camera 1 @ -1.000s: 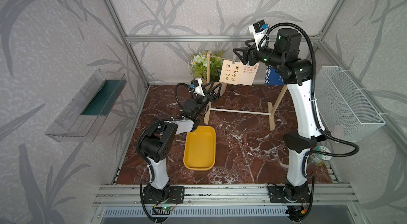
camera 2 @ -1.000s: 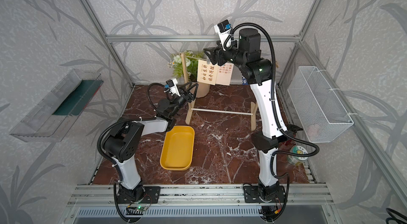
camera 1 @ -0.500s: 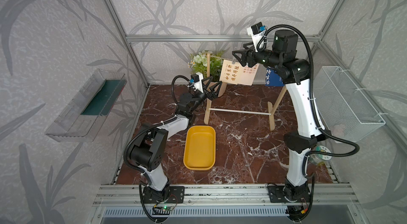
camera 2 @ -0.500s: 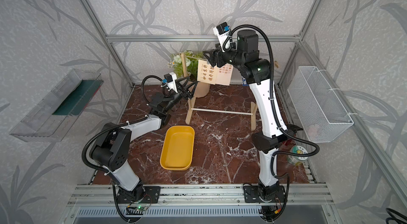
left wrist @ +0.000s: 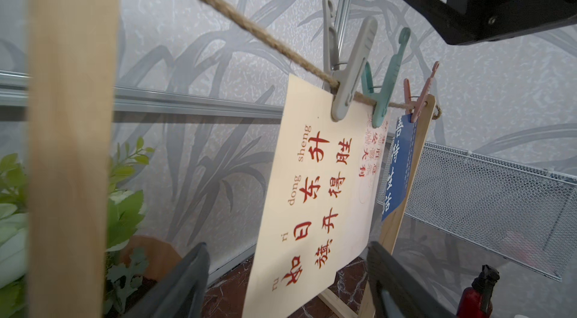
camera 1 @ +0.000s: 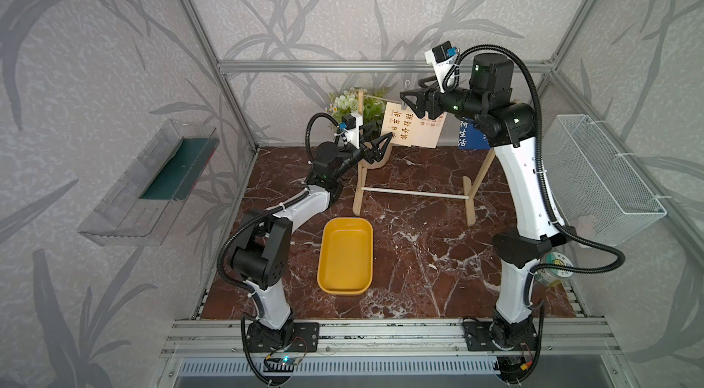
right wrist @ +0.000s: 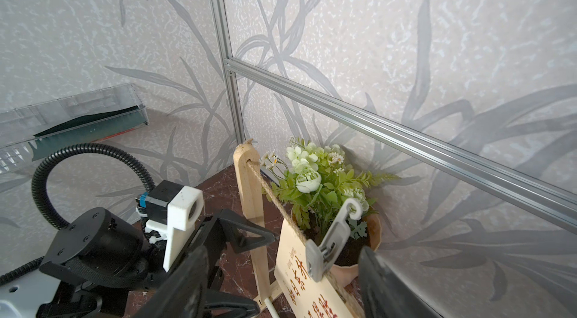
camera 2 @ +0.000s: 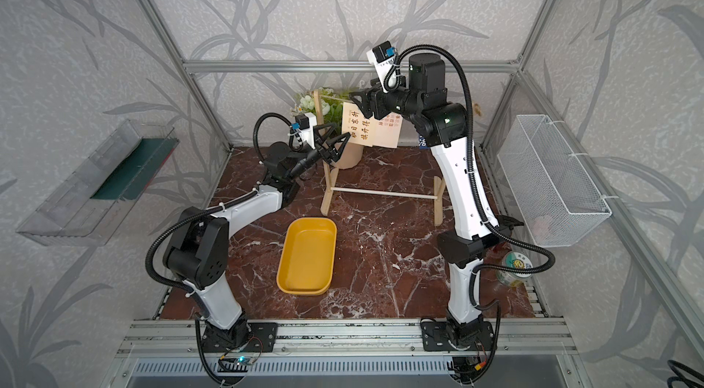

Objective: Remove the postcards from the strings
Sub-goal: Pinch the postcard on the clothesline.

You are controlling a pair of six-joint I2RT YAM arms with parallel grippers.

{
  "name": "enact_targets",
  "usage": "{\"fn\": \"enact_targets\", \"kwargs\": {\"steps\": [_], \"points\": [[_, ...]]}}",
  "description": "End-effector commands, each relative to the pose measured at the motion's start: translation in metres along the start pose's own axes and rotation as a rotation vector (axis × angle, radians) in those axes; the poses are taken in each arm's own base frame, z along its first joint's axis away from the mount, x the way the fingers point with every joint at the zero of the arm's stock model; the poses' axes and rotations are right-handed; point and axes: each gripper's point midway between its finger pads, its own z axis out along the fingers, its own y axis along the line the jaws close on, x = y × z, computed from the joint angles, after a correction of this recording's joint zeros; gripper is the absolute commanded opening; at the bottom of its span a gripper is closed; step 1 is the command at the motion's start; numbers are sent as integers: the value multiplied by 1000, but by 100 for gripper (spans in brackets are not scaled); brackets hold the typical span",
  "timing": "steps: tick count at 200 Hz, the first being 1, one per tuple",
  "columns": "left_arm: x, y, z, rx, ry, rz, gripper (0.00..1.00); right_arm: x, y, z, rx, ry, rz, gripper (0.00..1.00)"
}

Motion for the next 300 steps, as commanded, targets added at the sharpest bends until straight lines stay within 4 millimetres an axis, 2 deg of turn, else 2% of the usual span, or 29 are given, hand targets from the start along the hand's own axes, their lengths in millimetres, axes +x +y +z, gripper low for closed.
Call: {"fn": "enact_targets", "kwargs": {"steps": [1,32,52,77,113,144,158,171,182,206,222,241,271,300], "points": [[-1,5,7,11,24,31,81,-22,15,-18,-26,-60,-27,74],[-2,9,12,27,34,26,81,-22,19,-17,-33,-60,-35,74],[-2,7,12,48,38,33,76,-22,21,-16,-39,-58,-39,74],[-5,-1,10,86,34,30,70,-20,21,-15,-42,-55,-36,74],[-3,-14,2,135,39,19,67,-23,27,-17,-65,-63,-28,74],[-1,-16,-3,136,49,23,63,-26,33,-20,-78,-75,-29,74],[-1,-18,-3,148,55,29,52,-27,34,-21,-79,-77,-31,75],[-2,-20,-3,153,55,28,48,-27,35,-22,-79,-78,-28,74],[-3,-21,-3,158,56,30,36,-25,35,-21,-79,-74,-27,74],[-6,-23,-4,163,54,27,35,-25,35,-21,-73,-76,-29,74],[-7,-24,-6,164,51,26,35,-25,32,-19,-55,-84,-39,74],[-6,-24,-6,164,53,28,29,-27,24,-16,-18,-88,-49,74],[-8,-24,-5,166,47,29,17,-33,15,-9,25,-108,-63,75],[-9,-25,-4,175,44,24,15,-31,-3,-1,109,-98,-95,75]]}}
